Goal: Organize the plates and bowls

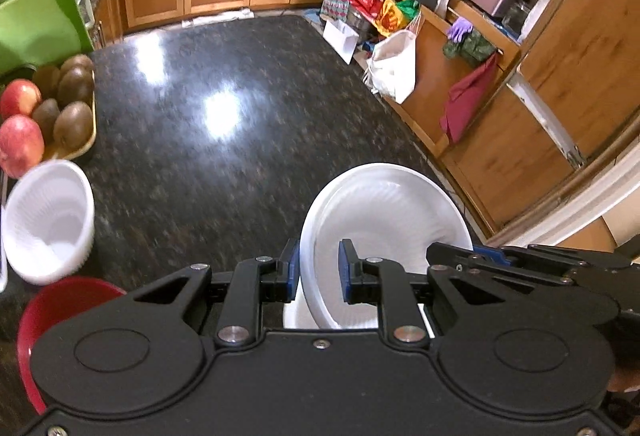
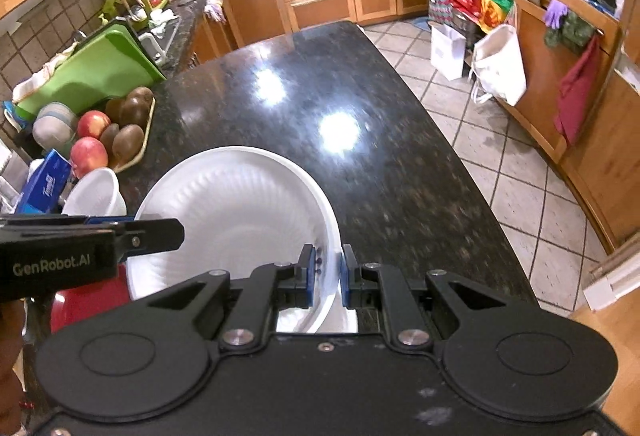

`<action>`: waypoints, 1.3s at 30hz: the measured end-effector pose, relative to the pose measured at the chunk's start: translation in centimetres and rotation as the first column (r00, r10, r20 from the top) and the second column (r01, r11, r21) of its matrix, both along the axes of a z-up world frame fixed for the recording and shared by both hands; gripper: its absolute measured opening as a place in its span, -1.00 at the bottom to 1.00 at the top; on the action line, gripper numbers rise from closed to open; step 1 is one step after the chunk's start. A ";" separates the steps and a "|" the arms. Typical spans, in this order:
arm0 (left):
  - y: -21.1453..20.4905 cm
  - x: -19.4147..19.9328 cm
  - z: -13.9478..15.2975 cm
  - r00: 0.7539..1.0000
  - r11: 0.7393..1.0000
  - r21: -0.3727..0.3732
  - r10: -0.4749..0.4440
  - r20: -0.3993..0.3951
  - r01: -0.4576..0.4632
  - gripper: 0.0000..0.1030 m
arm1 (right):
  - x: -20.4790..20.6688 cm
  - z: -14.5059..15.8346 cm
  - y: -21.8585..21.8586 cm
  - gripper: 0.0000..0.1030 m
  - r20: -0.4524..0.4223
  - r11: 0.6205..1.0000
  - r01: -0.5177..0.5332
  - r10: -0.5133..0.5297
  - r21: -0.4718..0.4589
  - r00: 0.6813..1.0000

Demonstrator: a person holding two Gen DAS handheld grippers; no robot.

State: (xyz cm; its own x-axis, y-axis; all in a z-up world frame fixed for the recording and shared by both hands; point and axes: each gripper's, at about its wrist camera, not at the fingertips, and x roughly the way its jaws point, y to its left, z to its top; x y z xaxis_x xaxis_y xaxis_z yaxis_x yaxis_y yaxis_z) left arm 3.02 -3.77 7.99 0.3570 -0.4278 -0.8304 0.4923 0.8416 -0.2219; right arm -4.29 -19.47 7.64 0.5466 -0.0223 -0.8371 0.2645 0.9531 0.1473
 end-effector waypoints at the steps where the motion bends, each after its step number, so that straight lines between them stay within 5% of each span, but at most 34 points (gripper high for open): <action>1: -0.1 -0.4 -0.4 1.000 1.000 0.006 0.001 -0.008 -0.001 -0.50 | -0.4 -0.3 -0.1 -0.72 -0.007 1.000 0.003 -0.003 0.003 1.000; 21: -0.1 -2.0 -4.8 0.989 0.996 0.053 0.072 -0.126 -0.066 -0.50 | -2.3 -3.9 -1.1 -0.71 -0.075 0.999 -0.035 0.038 0.037 0.996; 39: 0.1 -2.1 -3.8 0.991 0.997 0.037 0.072 -0.109 -0.068 -0.49 | -1.6 -4.3 -1.6 -0.61 -0.064 0.997 -0.061 0.064 0.053 0.996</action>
